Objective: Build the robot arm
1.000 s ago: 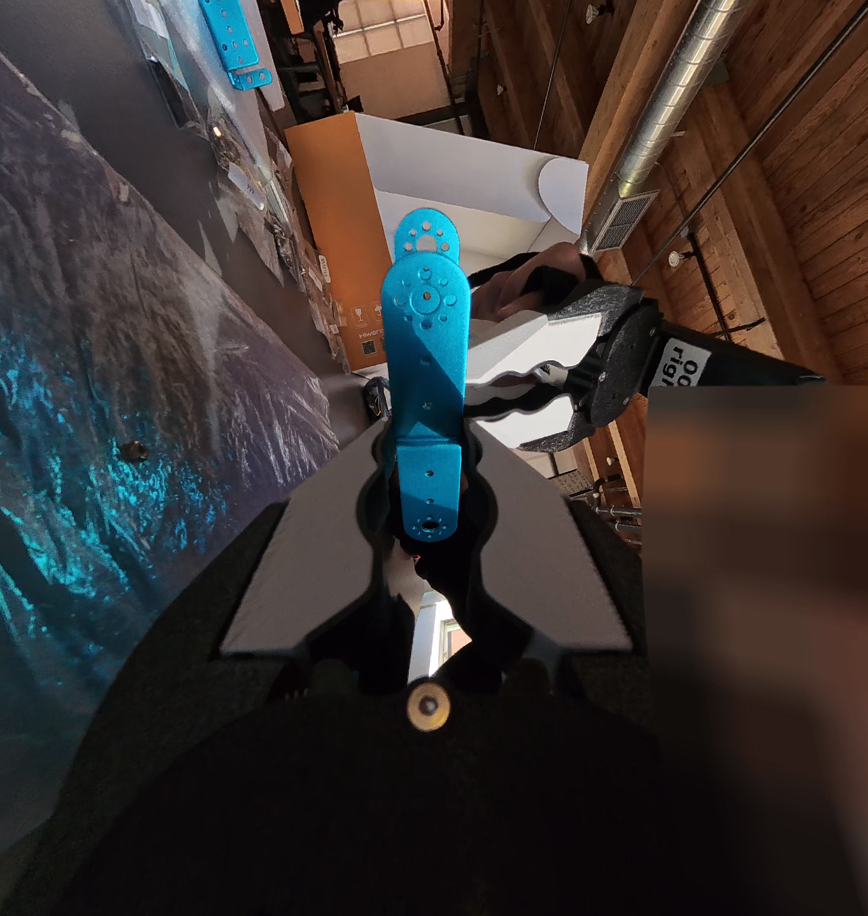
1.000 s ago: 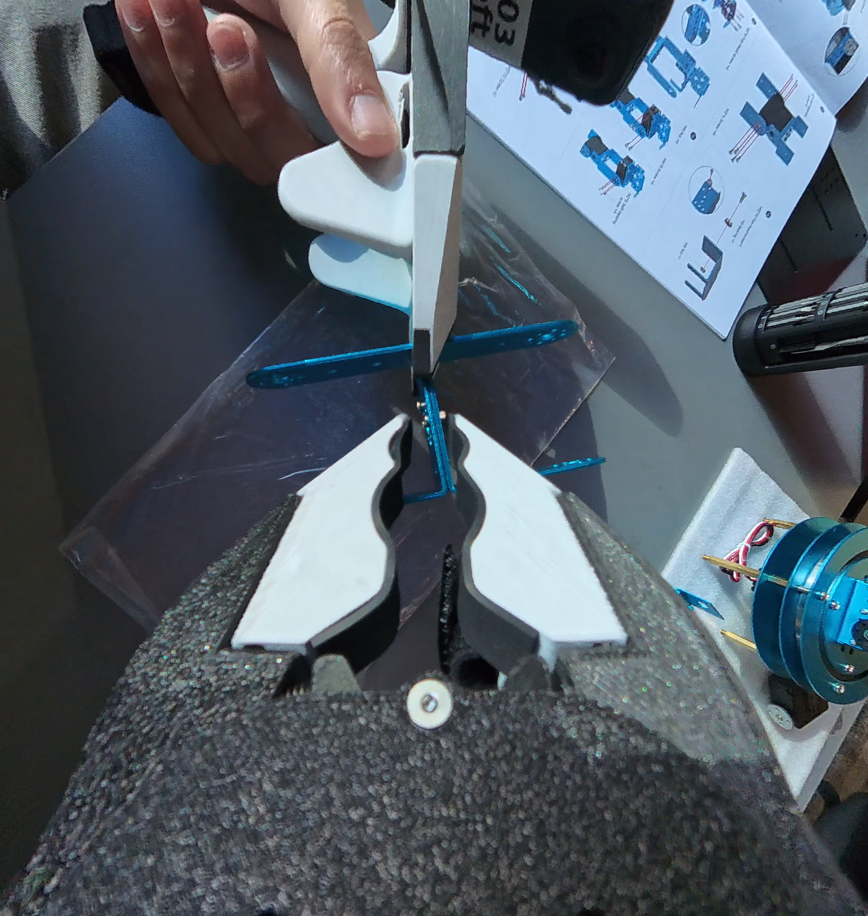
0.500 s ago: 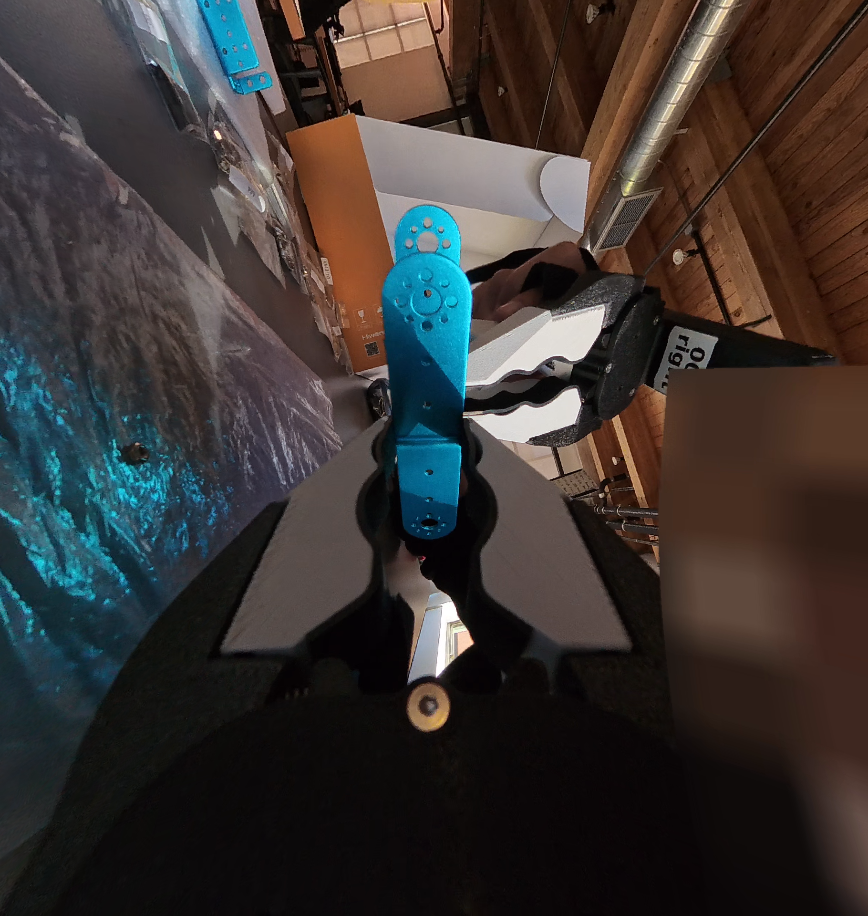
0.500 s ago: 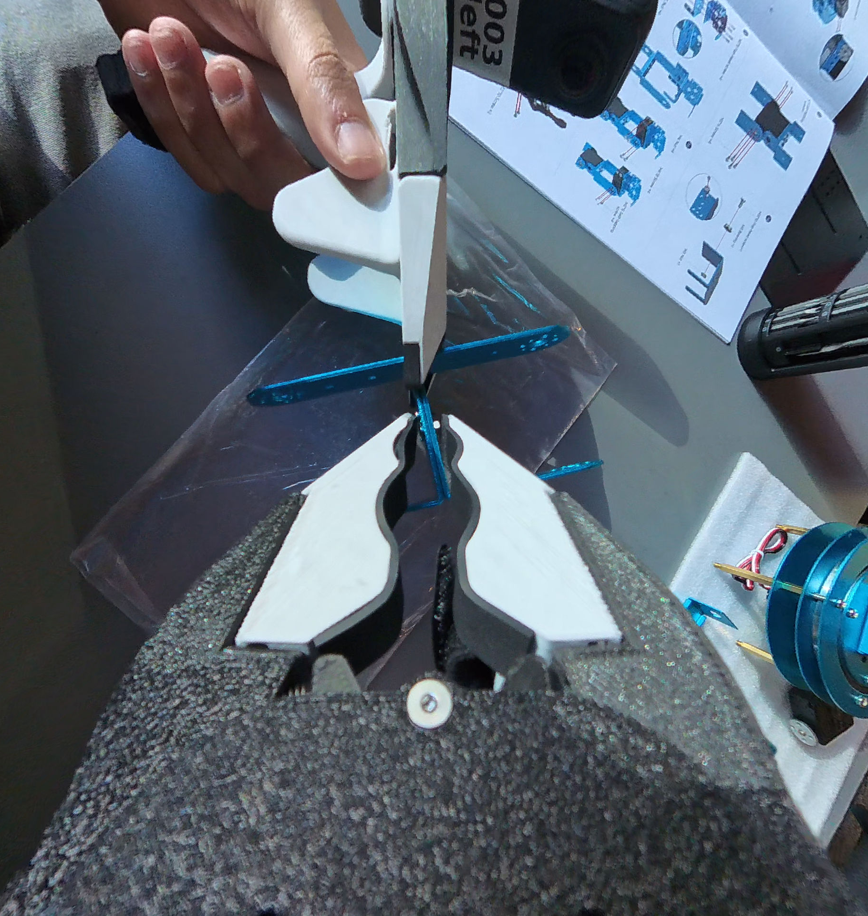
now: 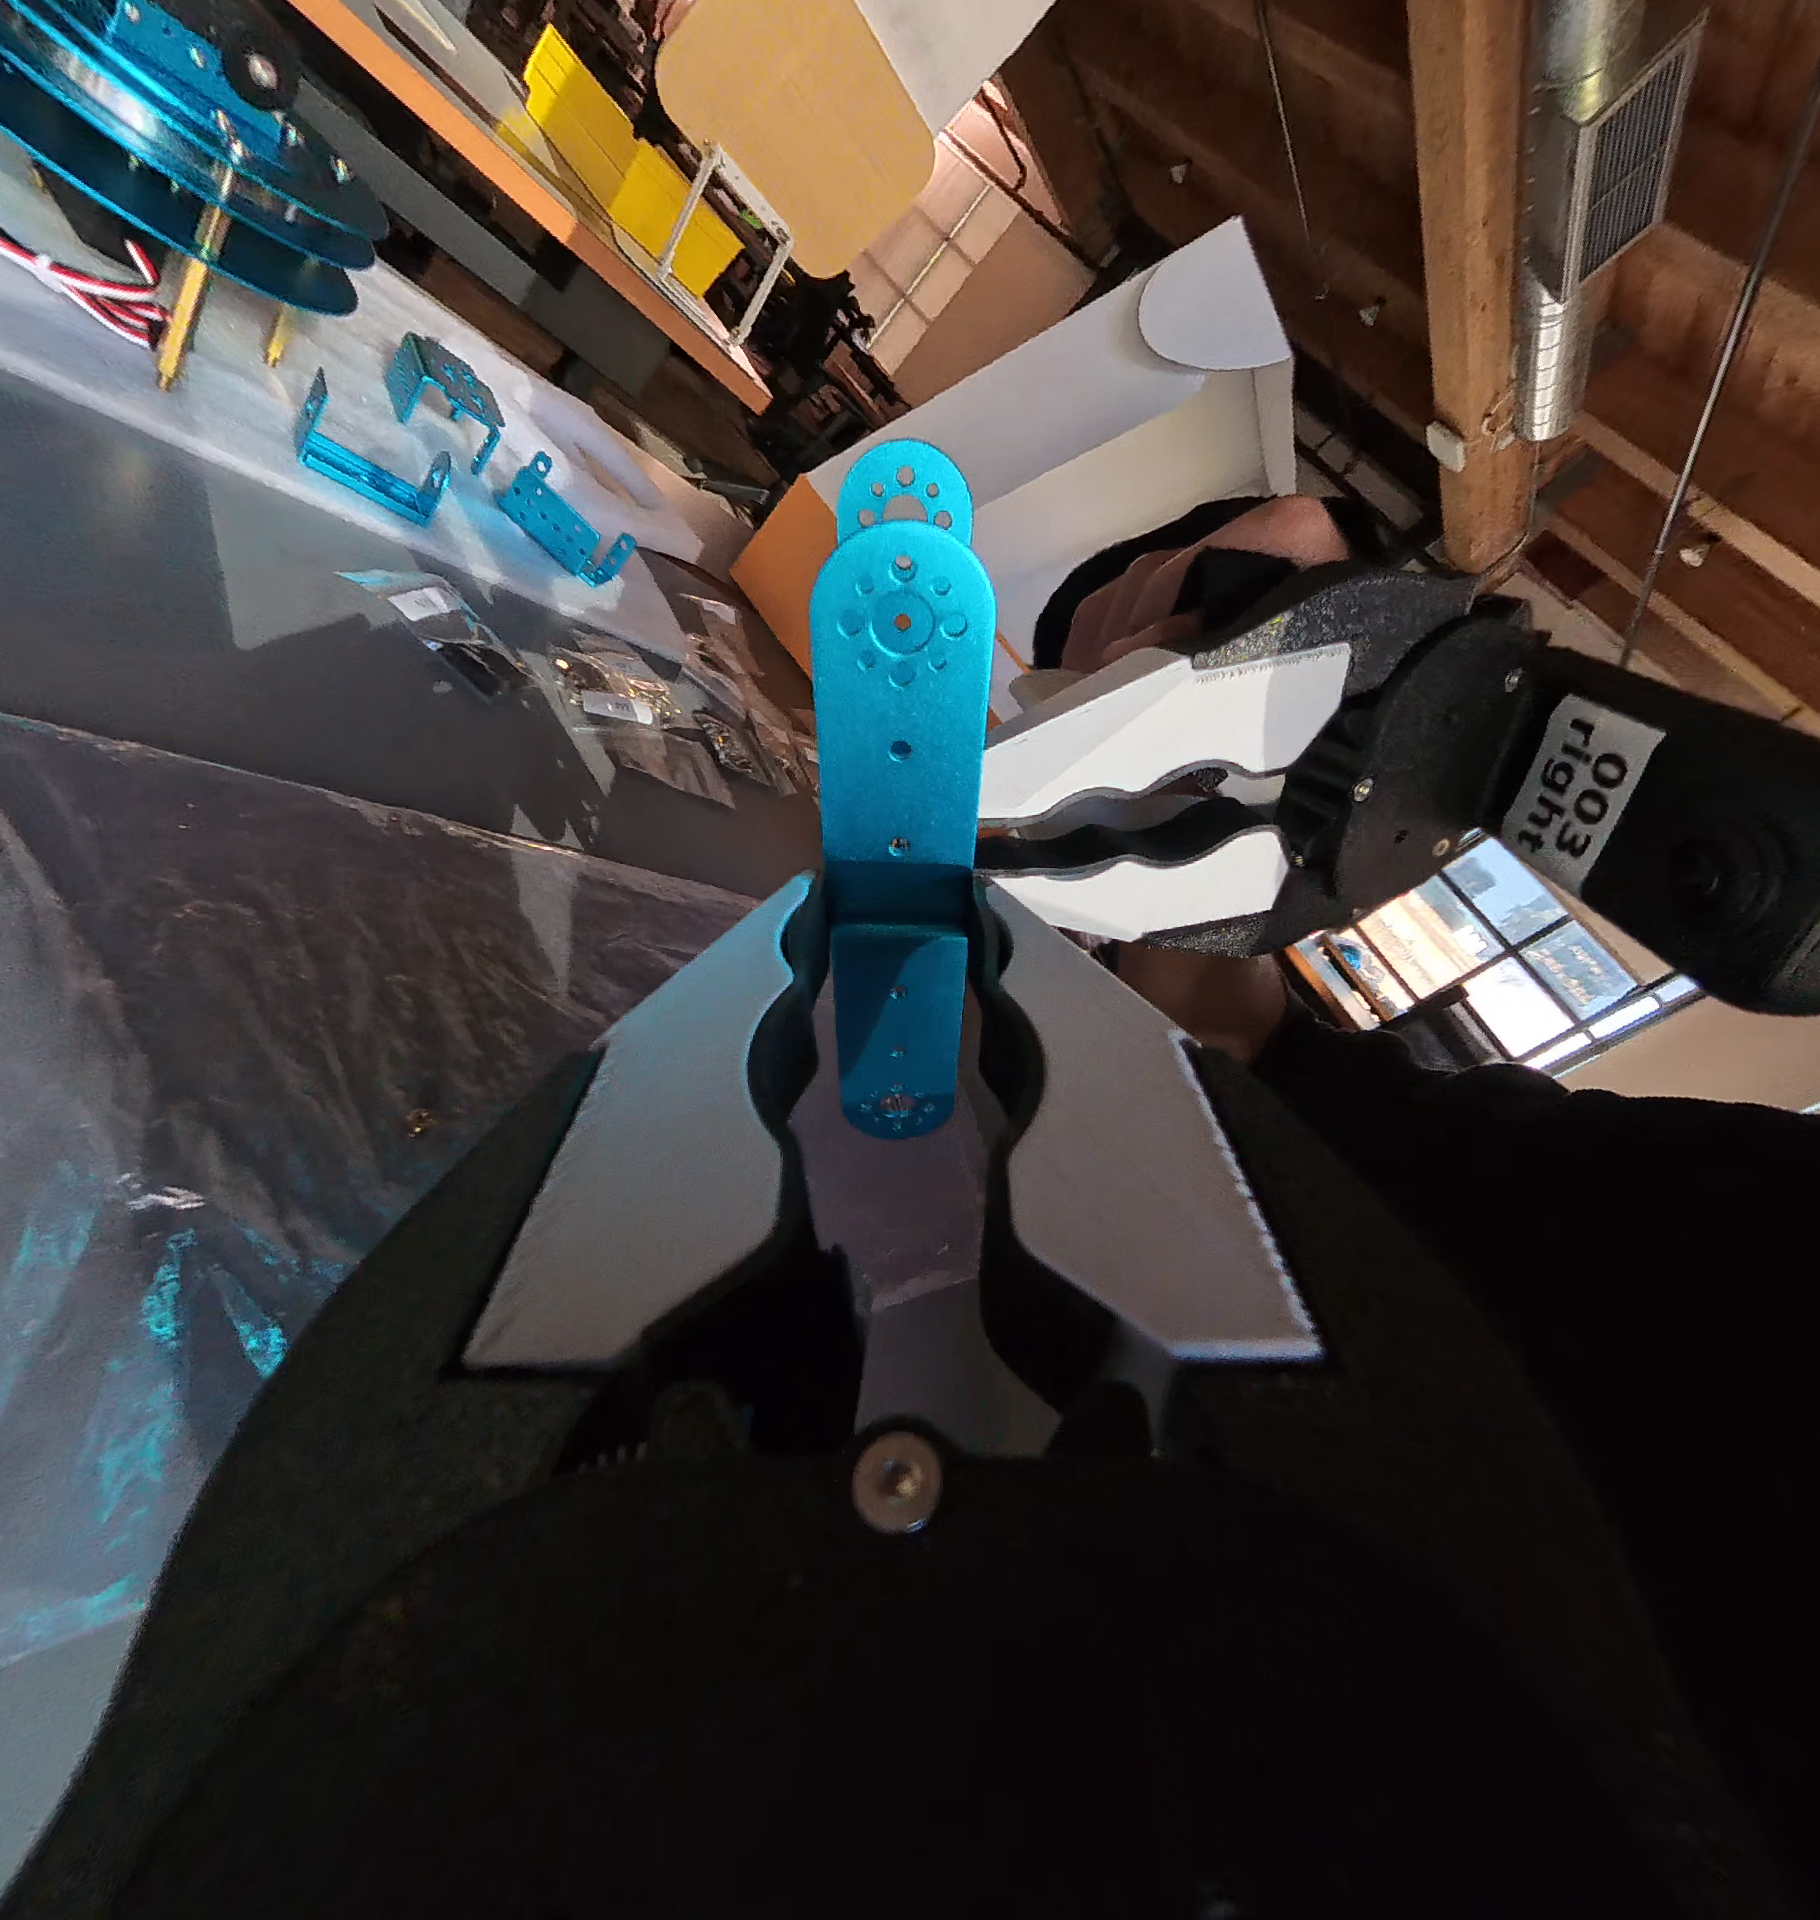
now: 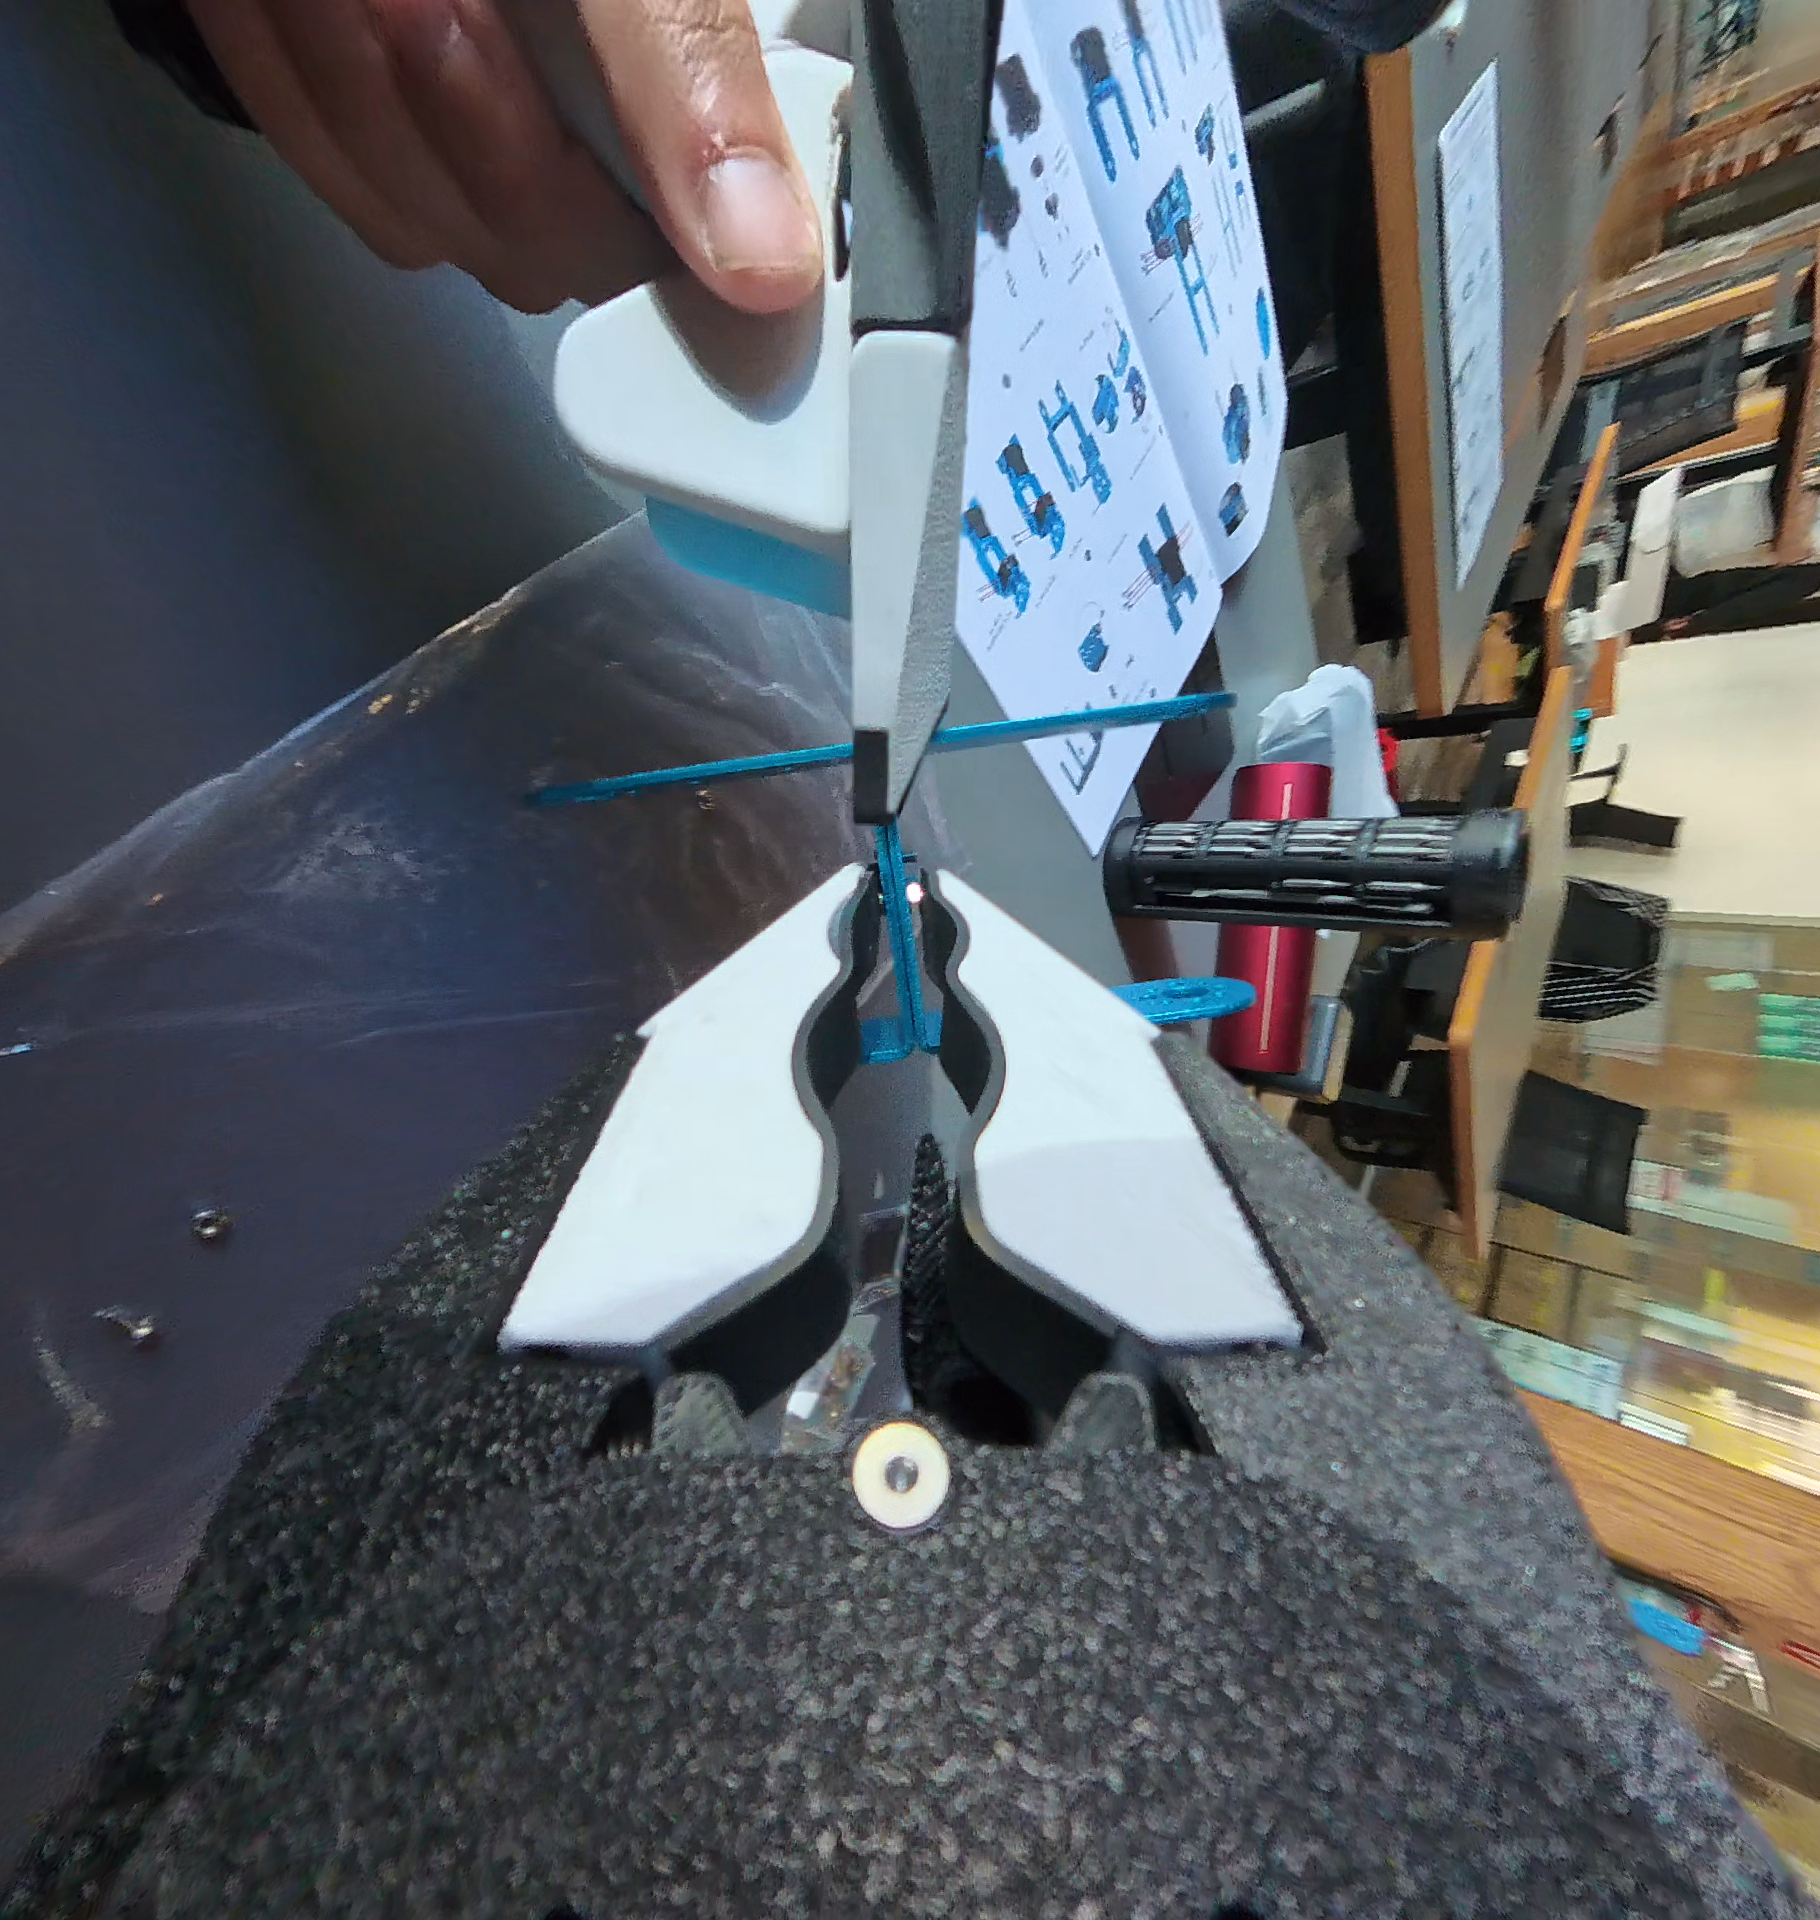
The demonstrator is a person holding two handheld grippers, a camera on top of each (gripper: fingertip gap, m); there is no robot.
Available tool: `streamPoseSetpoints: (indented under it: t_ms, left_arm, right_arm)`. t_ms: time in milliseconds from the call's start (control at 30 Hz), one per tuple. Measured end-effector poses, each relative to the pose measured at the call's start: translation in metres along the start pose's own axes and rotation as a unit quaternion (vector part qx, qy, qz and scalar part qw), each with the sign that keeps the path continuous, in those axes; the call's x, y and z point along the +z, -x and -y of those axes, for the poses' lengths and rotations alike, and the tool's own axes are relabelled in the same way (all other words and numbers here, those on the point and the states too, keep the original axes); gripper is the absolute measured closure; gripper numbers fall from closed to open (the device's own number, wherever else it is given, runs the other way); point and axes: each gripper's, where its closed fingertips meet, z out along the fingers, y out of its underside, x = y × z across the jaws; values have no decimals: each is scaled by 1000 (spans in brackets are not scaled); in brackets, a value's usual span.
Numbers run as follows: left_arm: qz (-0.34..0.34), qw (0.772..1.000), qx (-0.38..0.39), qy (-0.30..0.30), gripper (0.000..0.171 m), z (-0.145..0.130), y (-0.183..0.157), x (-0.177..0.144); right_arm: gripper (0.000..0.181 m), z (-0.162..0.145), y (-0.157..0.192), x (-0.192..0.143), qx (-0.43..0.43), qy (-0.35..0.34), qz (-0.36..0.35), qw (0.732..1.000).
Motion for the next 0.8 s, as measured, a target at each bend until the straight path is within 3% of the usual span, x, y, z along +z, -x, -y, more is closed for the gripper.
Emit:
streamPoseSetpoints:
  t_ms: [367, 500, 600, 700, 800]
  left_arm:
    - [2, 993, 114, -4, 136, 7, -19, -14]
    - [36, 985, 170, -15, 136, 27, -1, -34]
    - [101, 970, 211, 68, 137, 26, 43, -47]
    - [113, 943, 238, 205, 144, -6, 69, -46]
    - [110, 922, 260, 265, 149, -31, 74, -31]
  right_arm:
    - [174, 10, -13, -10, -79, 9, -99, 992]
    - [174, 1, -13, -9, -84, 27, -109, 990]
    - [174, -11, -8, -6, -68, 33, -109, 991]
    - [174, -25, 0, 0, -52, 18, -131, 990]
    - [175, -37, 13, 6, -31, -16, -175, 984]
